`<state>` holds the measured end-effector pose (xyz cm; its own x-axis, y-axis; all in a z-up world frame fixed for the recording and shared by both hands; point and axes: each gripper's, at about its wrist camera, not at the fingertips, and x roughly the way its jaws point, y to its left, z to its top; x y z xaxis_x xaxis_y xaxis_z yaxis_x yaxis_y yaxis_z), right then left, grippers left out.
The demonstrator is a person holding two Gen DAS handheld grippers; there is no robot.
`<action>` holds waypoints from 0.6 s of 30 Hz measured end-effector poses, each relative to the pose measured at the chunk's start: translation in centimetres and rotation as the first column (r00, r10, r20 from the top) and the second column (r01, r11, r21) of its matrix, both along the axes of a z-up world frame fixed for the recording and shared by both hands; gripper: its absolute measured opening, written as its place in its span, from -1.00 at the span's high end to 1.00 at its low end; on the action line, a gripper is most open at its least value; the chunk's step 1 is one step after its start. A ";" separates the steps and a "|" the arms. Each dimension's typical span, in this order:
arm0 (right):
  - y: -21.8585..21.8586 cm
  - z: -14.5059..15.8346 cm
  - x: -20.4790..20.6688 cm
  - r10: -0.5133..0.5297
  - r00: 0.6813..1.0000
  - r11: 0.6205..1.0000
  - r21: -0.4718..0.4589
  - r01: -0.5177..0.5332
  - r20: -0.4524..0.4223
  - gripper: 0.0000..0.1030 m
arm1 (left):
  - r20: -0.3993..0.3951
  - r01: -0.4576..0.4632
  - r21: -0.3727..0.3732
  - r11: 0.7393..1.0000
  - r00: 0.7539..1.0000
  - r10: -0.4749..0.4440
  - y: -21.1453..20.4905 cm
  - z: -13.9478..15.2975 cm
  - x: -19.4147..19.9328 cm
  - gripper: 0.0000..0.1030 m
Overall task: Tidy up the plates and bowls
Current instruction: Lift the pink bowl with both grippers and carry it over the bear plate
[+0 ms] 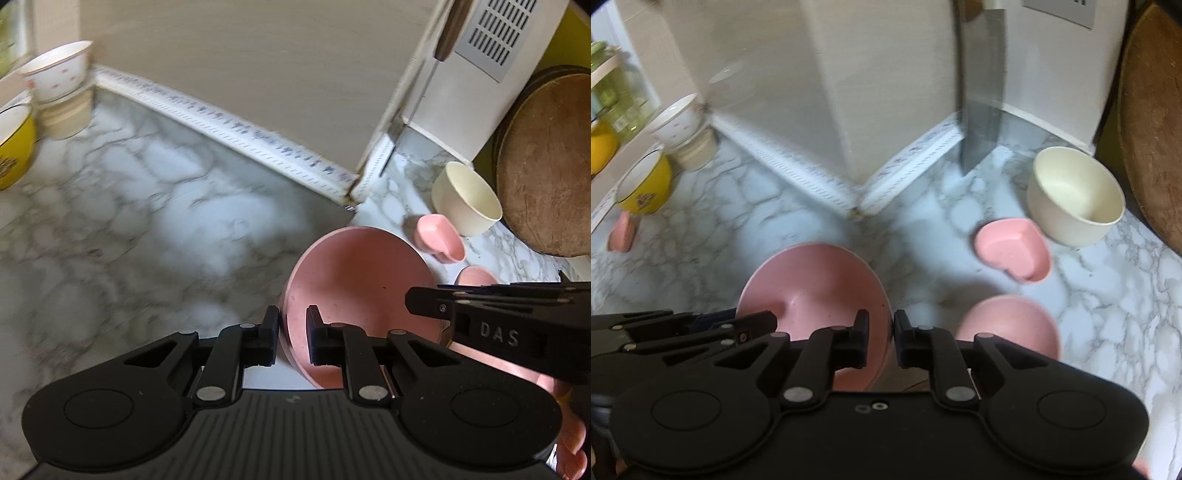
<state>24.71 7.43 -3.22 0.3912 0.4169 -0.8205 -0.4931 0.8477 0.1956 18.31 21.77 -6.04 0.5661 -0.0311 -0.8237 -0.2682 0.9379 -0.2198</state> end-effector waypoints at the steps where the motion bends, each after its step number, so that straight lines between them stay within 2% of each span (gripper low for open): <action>1: 0.3 0.1 -0.6 0.011 1.000 1.000 -0.001 -0.011 -0.001 0.73 | -0.006 -0.005 0.000 1.000 1.000 0.005 0.2 0.1 -0.5 0.71; 11: 2.4 0.2 -5.7 0.109 0.993 0.994 -0.005 -0.110 -0.051 0.73 | -0.063 -0.051 0.009 0.999 0.997 0.052 2.3 0.2 -5.7 0.71; 18: 3.1 -0.5 -7.5 0.131 0.987 0.991 -0.019 -0.133 -0.091 0.73 | -0.100 -0.057 0.004 0.998 0.993 0.057 2.8 -0.5 -7.8 0.71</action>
